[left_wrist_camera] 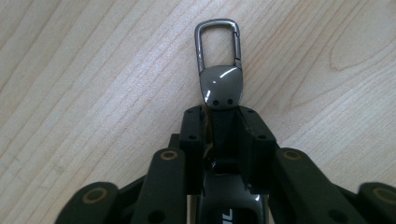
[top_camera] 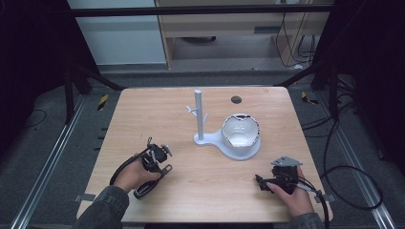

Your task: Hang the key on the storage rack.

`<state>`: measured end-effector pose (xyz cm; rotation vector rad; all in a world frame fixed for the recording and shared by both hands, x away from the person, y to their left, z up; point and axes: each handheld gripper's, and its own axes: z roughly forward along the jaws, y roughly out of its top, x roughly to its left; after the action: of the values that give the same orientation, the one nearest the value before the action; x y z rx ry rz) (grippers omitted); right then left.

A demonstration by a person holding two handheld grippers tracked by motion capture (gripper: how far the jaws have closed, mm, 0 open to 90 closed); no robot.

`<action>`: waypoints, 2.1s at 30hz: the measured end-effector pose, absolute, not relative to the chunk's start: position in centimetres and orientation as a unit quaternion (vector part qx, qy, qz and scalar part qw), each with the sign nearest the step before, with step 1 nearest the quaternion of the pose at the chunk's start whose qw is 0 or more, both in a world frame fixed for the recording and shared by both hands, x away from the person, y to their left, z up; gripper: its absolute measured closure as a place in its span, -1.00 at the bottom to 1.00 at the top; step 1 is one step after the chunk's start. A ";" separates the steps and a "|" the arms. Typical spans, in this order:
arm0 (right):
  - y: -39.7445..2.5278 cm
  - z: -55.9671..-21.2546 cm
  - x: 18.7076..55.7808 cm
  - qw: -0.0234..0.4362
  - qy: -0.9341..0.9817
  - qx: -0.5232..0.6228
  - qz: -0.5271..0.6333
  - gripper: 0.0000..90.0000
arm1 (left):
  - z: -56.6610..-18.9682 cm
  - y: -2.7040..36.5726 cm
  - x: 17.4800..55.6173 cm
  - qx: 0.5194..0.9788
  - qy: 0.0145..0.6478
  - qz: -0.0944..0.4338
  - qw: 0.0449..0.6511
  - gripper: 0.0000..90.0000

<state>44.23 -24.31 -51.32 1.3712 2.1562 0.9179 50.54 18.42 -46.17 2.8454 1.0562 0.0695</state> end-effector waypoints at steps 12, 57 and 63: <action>-24.3 -51.3 44.2 0.211 0.777 0.493 0.331 -0.99 | -45.5 19.0 49.4 0.932 0.349 0.037 0.085 0.78; -24.3 -51.3 44.2 0.212 0.776 0.494 0.330 -0.99 | -39.0 23.0 44.0 0.857 0.359 0.163 0.331 0.79; -24.3 -51.3 44.2 0.212 0.776 0.494 0.330 -0.99 | -38.7 22.5 43.9 0.850 0.356 0.171 0.348 0.79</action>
<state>44.21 -24.28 -51.32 1.3712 2.1552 0.9172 43.91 22.50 -38.72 2.2047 0.9234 0.4446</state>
